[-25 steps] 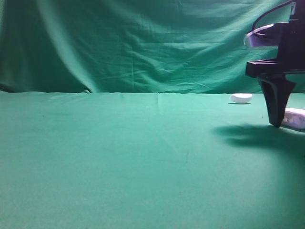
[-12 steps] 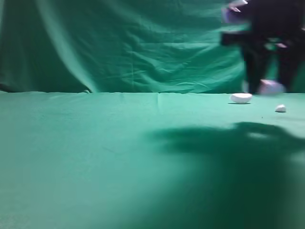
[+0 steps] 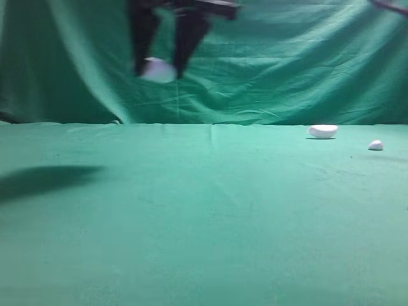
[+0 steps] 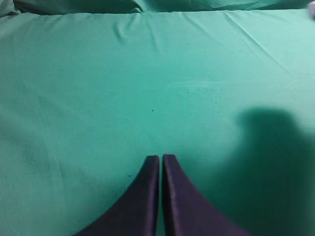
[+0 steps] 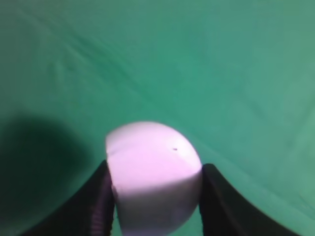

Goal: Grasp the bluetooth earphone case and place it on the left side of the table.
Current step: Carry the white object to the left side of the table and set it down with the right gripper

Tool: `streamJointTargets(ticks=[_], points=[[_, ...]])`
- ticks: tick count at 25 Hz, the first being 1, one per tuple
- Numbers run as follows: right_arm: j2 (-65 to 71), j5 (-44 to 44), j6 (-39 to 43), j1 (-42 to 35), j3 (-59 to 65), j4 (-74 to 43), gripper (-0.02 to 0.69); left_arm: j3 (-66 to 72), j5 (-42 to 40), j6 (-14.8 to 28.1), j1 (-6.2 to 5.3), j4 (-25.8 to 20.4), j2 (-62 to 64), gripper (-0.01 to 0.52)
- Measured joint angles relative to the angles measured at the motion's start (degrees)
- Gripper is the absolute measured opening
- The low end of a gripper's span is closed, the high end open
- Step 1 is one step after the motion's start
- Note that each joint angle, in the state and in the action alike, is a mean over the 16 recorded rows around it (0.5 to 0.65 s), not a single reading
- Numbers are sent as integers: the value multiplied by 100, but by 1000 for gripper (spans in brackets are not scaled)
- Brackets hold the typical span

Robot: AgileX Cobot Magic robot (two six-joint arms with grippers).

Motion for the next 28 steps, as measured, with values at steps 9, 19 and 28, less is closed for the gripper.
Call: streamJointTargets(ticks=[9, 19, 28], points=[[1151, -450, -229, 644, -1024, 226, 328, 0, 0, 0, 0, 0, 0, 0], [1498, -943, -451, 725, -1086, 446, 417, 0, 0, 0, 0, 0, 0, 0], [1002, -733, -497, 702, -1091, 476, 511, 0, 0, 0, 0, 0, 0, 0]])
